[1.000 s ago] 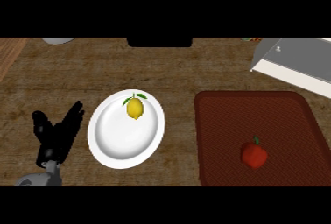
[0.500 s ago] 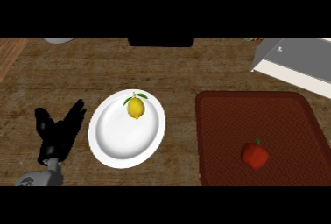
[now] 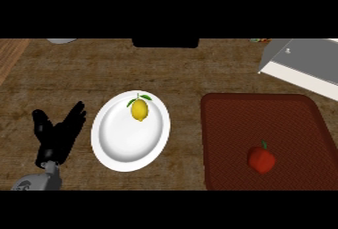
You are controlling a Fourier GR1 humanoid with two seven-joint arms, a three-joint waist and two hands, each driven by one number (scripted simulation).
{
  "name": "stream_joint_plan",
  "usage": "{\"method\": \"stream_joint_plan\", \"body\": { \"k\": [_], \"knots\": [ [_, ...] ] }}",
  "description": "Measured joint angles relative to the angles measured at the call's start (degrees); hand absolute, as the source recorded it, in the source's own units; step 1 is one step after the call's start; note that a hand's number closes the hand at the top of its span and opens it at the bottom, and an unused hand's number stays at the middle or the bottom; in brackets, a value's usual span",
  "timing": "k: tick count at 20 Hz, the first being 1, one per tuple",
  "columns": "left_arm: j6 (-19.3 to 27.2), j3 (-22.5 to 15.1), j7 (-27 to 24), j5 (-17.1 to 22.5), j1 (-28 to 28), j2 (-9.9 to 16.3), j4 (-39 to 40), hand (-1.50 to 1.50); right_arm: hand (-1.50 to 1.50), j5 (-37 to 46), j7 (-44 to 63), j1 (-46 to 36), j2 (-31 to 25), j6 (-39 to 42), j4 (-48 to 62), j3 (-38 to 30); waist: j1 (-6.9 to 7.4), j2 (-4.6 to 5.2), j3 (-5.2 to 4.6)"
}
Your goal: Pick the squash from the tray and place it in the tiered shelf
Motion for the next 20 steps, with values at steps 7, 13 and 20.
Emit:
{"method": "stream_joint_plan", "body": {
  "k": [7, 13, 20],
  "knots": [
    [-0.29, 0.34, 0.76, -0.15, 0.19, -0.01, -0.82, 0.00, 1.50, 1.09, -6.44, -4.26, 0.00, -3.33, 8.63, 0.00, 0.09, 0.02, -0.02],
    [-0.35, 0.49, -1.28, -0.86, 0.24, -0.75, 0.31, 0.00, 1.50, 2.58, -10.13, -5.68, -1.87, -2.92, 13.07, 0.89, -0.01, -0.10, 0.10],
    [0.17, 0.25, -2.22, -1.66, 1.05, -1.48, -0.37, 0.00, -1.50, -1.72, -8.27, -7.32, -0.80, -7.45, 15.29, -4.62, -0.27, -0.15, 0.06]
  ]
}}
